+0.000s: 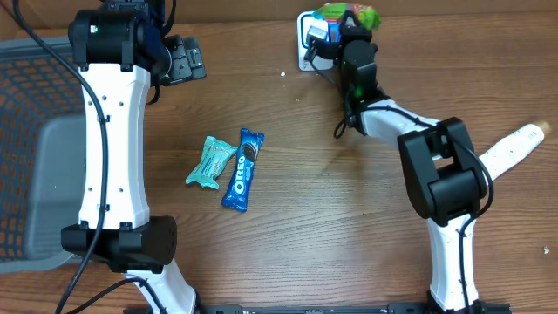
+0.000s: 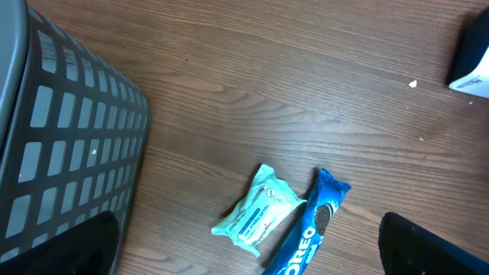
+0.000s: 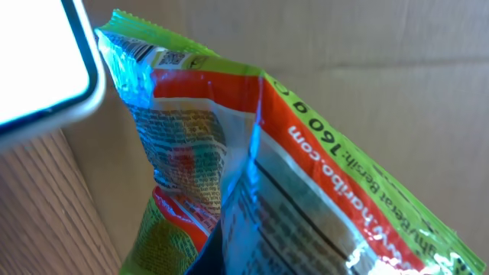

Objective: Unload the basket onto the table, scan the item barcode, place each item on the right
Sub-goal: 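Hold the bag barcode against the white scanner with the right gripper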

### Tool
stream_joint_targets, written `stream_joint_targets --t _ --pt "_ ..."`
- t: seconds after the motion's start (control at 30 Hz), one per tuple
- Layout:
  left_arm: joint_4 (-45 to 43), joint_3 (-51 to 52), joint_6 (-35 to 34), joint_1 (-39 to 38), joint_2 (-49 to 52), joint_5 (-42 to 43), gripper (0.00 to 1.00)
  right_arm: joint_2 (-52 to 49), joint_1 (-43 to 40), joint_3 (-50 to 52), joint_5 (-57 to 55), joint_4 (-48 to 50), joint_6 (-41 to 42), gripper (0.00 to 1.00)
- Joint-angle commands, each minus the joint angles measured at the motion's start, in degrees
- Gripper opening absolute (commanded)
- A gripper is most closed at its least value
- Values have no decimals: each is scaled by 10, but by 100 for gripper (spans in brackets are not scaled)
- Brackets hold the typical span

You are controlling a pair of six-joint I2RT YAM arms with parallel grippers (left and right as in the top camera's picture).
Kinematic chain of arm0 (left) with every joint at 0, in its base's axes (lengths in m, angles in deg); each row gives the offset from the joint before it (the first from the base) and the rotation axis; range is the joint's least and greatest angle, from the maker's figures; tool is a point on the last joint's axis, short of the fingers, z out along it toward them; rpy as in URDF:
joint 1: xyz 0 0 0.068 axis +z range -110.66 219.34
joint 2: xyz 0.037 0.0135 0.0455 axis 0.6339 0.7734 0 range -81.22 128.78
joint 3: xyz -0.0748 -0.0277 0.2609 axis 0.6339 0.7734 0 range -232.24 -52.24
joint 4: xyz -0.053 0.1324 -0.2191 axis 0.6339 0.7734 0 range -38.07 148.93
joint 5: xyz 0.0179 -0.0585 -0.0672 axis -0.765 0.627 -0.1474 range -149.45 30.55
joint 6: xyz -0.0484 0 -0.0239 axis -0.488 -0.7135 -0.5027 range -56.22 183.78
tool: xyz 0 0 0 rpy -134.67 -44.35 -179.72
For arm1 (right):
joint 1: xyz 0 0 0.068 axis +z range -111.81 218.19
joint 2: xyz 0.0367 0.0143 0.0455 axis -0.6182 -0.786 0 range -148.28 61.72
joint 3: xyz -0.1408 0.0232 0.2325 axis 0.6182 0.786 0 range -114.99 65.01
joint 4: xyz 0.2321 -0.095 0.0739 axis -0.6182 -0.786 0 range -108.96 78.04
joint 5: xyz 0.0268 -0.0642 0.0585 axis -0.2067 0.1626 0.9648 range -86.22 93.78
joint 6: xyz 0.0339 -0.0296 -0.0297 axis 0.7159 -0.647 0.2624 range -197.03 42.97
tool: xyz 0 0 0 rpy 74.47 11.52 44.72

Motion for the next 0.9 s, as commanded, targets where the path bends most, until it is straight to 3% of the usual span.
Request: stream_joint_targets --t 0.0,0.2,0.4,0.87 --pt "-1 0 9 -1 1 -7 100 -4 -14 -14 21 11 21 4" --pt "-1 0 9 -1 1 -7 100 -30 -18 -78 7 6 87 4" --pt "-1 0 9 -1 1 -7 100 -45 -16 -139 8 -67 137 4" --pt "-1 0 9 -1 1 -7 100 -46 -3 -139 3 -140 134 4"
